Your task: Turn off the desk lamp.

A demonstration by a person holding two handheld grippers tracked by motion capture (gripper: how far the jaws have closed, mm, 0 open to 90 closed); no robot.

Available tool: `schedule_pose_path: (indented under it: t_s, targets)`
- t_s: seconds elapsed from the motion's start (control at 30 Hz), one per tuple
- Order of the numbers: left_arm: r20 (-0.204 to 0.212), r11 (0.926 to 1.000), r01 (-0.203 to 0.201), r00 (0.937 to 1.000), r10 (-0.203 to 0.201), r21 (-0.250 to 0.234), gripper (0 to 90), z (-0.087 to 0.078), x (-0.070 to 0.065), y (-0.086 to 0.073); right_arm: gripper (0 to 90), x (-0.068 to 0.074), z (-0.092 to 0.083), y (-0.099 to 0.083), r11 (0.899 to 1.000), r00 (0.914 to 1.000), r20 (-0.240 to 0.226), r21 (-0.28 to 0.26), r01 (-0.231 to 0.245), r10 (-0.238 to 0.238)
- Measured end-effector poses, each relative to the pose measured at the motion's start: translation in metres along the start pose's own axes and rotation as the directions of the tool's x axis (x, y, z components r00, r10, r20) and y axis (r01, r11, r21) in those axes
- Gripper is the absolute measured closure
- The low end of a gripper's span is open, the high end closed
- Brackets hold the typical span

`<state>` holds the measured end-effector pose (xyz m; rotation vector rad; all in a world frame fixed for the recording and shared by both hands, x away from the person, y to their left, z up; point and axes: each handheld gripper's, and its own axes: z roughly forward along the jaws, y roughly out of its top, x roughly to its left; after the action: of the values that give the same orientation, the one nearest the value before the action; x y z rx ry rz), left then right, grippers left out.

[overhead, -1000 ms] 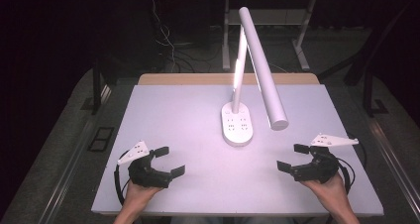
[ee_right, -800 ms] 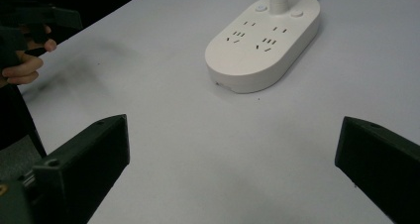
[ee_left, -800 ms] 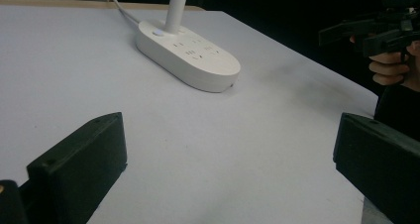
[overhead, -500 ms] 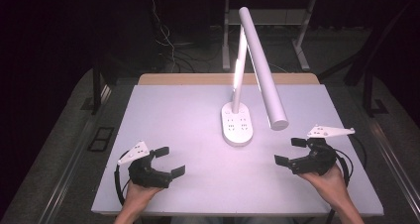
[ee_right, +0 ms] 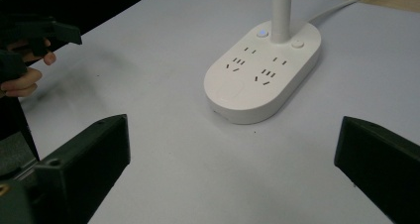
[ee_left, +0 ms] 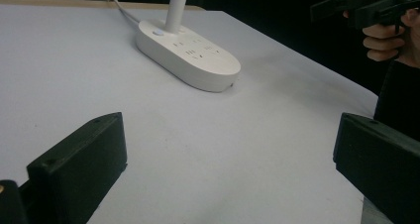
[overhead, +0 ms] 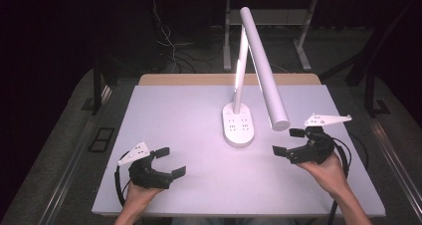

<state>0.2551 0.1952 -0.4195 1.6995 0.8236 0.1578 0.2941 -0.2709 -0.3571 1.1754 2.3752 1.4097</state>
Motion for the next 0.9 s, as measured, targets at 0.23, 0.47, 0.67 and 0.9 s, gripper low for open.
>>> schedule_pose_path:
  t_s: [0.23, 0.47, 0.67, 0.9]
  targets:
    - [-0.001, 1.0, 0.0, 1.0, 0.0, -0.002, 0.0, 0.0, 0.0, 0.0, 4.2, -0.006, 0.005, 0.014, 1.0, 1.0, -0.002, 0.01, 0.009, -0.009]
    - [-0.001, 1.0, 0.0, 1.0, 0.0, -0.001, 0.0, 0.0, 0.0, 0.0, 4.2, -0.008, 0.012, 0.03, 1.0, 0.9998, -0.003, 0.019, 0.02, -0.02]
    - [-0.002, 1.0, -0.001, 1.0, 0.001, -0.001, 0.0, -0.001, 0.0, 0.0, 4.2, -0.009, 0.016, 0.042, 0.999, 0.9997, 0.0, 0.023, 0.024, -0.024]
    - [-0.001, 1.0, 0.0, 1.0, 0.0, -0.002, 0.0, -0.001, 0.0, 0.0, 4.2, -0.014, 0.024, 0.052, 0.999, 0.9997, -0.001, 0.028, 0.024, -0.024]
